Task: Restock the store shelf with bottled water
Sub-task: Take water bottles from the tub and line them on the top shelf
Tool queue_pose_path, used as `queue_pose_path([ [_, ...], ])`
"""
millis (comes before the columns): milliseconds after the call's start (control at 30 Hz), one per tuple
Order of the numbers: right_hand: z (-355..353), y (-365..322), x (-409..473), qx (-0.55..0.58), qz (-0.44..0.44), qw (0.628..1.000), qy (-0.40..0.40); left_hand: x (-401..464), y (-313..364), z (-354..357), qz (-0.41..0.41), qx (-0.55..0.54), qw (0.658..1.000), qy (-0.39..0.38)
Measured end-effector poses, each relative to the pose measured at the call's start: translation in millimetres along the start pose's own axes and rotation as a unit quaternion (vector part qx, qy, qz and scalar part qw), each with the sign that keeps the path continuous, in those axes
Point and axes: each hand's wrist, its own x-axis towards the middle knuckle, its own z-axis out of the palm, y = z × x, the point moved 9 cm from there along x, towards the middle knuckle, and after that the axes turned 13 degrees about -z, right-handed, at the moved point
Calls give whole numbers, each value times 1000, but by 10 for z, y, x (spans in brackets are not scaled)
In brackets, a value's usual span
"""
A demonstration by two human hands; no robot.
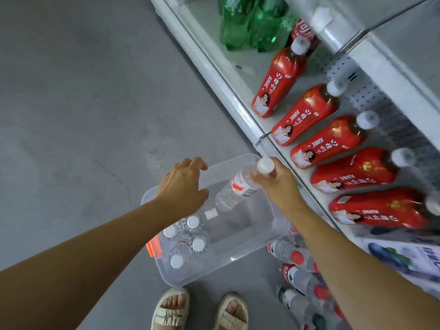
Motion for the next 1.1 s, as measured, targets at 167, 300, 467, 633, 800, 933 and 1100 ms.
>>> queue_pose_path([
  [167,-661,-985,-62,80,31,996,-7,-398,582,-539,28,10,998,-48],
  [300,-1142,-1873,-99,119,24,992,-22,-741,1063,-1034,65,5,995,-75],
  [467,-1641,-3015,-178,191,-4,981,-14,-1153,1634,-1723,109,-42,989,-92],
  [633,-2051,-4099,-375,228,-36,972,-34,-1600,2143,-2359,142,-127,972,-141],
  [800,-2362,-4946,-630,227,-66,971,-40,-2113,2592,-2886,172,-209,938,-216],
  [933,-2554,-5505,-880,216,-95,971,-30,-2477,2873,-3214,207,-205,933,-213],
  [1100,-2834,-6095,-1191,218,-137,966,13,-2927,3224,-3598,250,-209,927,-185],
])
